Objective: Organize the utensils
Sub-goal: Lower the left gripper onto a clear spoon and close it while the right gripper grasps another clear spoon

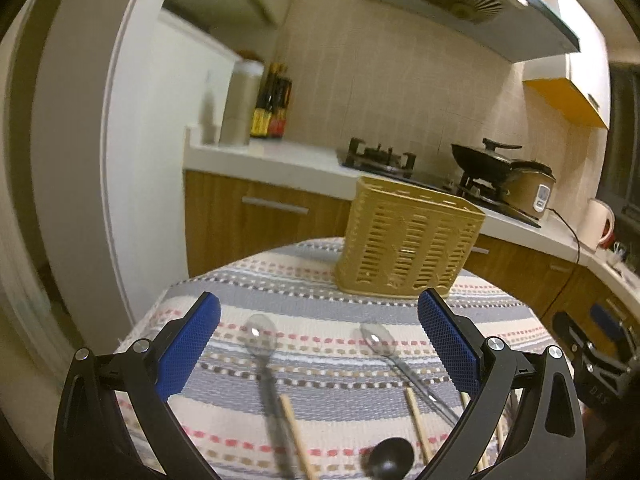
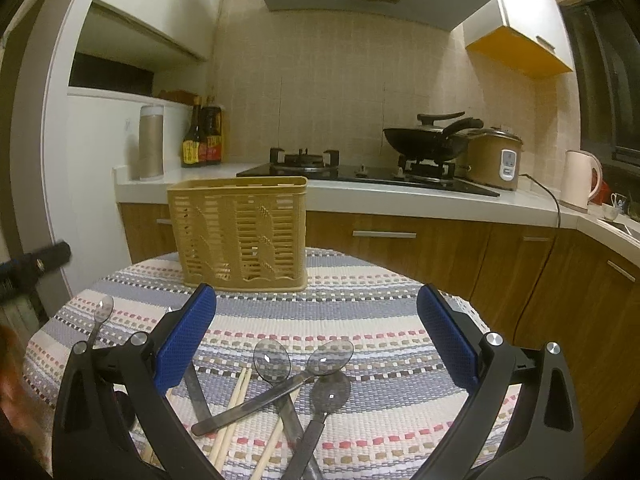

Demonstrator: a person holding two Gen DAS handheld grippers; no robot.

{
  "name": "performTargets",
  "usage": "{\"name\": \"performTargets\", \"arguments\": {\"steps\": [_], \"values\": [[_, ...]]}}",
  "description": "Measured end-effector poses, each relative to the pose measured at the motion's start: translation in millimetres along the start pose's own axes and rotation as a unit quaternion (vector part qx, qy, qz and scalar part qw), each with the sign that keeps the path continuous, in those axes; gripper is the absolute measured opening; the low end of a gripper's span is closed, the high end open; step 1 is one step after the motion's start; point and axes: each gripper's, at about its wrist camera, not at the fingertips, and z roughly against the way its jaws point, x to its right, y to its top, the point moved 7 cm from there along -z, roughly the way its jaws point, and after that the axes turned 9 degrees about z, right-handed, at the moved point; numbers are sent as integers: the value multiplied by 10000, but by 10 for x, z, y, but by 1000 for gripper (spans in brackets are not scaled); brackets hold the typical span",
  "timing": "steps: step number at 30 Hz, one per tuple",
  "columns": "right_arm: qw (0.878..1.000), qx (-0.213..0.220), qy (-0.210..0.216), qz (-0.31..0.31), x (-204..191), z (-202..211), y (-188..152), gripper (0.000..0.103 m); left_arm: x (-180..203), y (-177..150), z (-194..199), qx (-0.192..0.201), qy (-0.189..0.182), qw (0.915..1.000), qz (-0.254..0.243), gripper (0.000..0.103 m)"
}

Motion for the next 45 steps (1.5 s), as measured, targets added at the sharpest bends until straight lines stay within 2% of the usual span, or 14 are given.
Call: {"name": "performTargets", "arguments": {"steps": [4, 5, 7, 9, 12, 15, 18, 20, 24, 28, 31, 38, 41, 45], "values": [[9995, -195, 235, 15, 14, -22, 120, 95, -151, 83, -51, -476, -58, 9988, 46, 90], [9996, -120, 270, 29, 21, -17, 148, 95, -168, 78, -80, -646, -59, 9979, 33, 89], [9984, -316, 464, 48, 27, -61, 206, 95, -213, 77, -156, -890, -46, 9960, -4, 79], [9966, -550, 600, 95, 20, -117, 254, 94, -230, 61, -239, -1147, -107, 9933, 6, 77], [9926, -892, 804, 178, 12, -221, 326, 91, -189, 3, -410, -1679, -294, 9854, -8, 77], [9851, -1400, 993, 114, 64, -393, 374, 84, -26, -95, -553, -2068, -498, 9770, -113, 74], [9724, -1937, 1297, -133, 134, -573, 349, 78, 144, -198, -750, -2350, -560, 9701, -245, 72], [9555, -2468, 1589, -289, 124, -709, 254, 75, 233, -287, -913, -2503, -478, 9663, -375, 72], [9225, -3252, 2040, -395, -22, -899, 17, 65, 332, -490, -1226, -2977, -358, 9528, -467, 65], [8912, -3809, 2454, -222, -192, -1083, -226, 64, 337, -598, -1427, -3159, -165, 9470, -555, 63], [8769, -4063, 2569, 48, -269, -1184, -381, 64, 303, -610, -1539, -3228, -84, 9452, -479, 63], [8619, -4254, 2713, 506, -387, -1218, -509, 64, 222, -645, -1709, -3415, -26, 9399, -68, 63], [8580, -4311, 2708, 681, -471, -1238, -571, 64, 238, -629, -1761, -3389, 41, 9408, 25, 63], [8538, -4379, 2676, 876, -550, -1266, -634, 56, 369, -644, -1814, -3388, 74, 9408, 68, 63]]}}
